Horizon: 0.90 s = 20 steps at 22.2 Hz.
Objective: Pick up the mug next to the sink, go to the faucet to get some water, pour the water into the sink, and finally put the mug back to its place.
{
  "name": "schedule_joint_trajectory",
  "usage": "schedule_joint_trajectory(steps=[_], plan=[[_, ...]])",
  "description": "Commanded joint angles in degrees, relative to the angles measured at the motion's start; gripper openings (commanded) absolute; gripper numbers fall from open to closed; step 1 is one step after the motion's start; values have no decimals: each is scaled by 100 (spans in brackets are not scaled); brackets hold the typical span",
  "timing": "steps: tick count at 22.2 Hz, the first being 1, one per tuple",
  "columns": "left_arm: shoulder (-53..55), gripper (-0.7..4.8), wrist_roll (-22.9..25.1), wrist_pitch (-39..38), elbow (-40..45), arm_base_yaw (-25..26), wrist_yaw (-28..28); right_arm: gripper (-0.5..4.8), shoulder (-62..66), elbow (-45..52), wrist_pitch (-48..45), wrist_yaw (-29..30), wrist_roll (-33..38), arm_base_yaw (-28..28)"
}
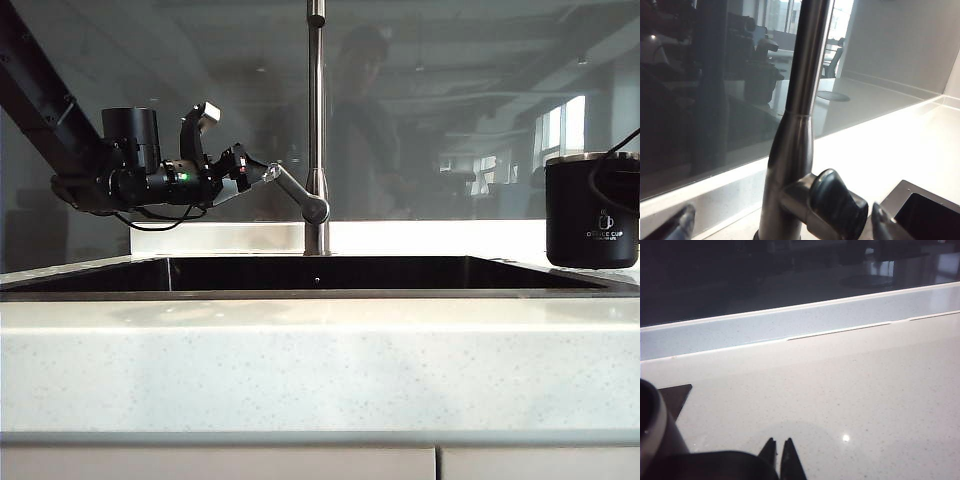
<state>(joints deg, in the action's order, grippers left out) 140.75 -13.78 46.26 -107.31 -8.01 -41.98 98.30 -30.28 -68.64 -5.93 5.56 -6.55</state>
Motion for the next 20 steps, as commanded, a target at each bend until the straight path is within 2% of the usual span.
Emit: schedule_joint_trajectory(steps=[1,6,9,20], plan=[[-33,479,4,48,-20,7,-7,0,-33,-35,-232,9,44,-7],[-33,479,4,48,-20,7,-7,1,-33,-35,-203,11,44,-4],[-33,479,4,48,-20,7,-7,33,-33,-35,-63,11,42,-4],[-33,479,4,48,-20,7,-7,59,-33,-35,-15,118,42,-4]])
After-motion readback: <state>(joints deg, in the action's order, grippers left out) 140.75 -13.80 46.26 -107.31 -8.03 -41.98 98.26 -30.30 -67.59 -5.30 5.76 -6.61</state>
